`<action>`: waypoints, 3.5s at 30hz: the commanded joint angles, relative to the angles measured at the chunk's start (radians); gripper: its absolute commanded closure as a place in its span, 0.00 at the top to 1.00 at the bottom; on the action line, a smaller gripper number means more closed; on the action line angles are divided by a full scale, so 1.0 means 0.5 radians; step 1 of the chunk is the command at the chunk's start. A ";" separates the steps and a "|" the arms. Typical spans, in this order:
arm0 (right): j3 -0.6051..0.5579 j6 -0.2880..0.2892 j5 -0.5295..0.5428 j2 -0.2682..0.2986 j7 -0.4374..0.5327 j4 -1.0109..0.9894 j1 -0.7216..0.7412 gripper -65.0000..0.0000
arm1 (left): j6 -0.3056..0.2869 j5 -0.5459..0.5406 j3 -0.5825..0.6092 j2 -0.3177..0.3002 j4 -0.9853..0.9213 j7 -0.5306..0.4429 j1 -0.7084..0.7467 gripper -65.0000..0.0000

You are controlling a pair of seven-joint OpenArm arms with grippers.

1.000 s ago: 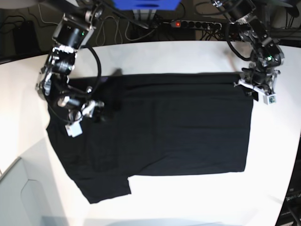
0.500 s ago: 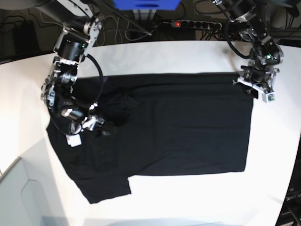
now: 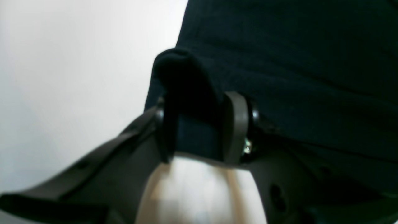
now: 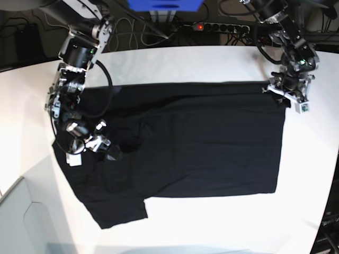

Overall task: Fold the T-shirt properly
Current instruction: 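Drag the sleeve with the right gripper inward across the shirt body, then reposition the left gripper along the shirt's side edge and grasp, then pull the shirt edge with both grippers toward the robot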

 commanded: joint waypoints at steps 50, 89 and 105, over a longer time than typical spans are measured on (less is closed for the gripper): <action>-0.007 0.019 0.063 0.030 -0.251 0.546 -0.318 0.33 | 0.004 -0.634 -0.594 -0.063 -0.676 -0.040 -0.502 0.36; -0.068 0.007 -0.790 0.180 -0.051 0.874 -0.493 0.00 | 0.004 0.453 0.349 0.099 0.520 -0.620 0.271 0.00; -0.065 0.007 -1.557 0.030 0.369 0.776 -0.619 0.00 | 0.007 0.744 0.346 0.139 -0.032 -0.792 0.379 0.00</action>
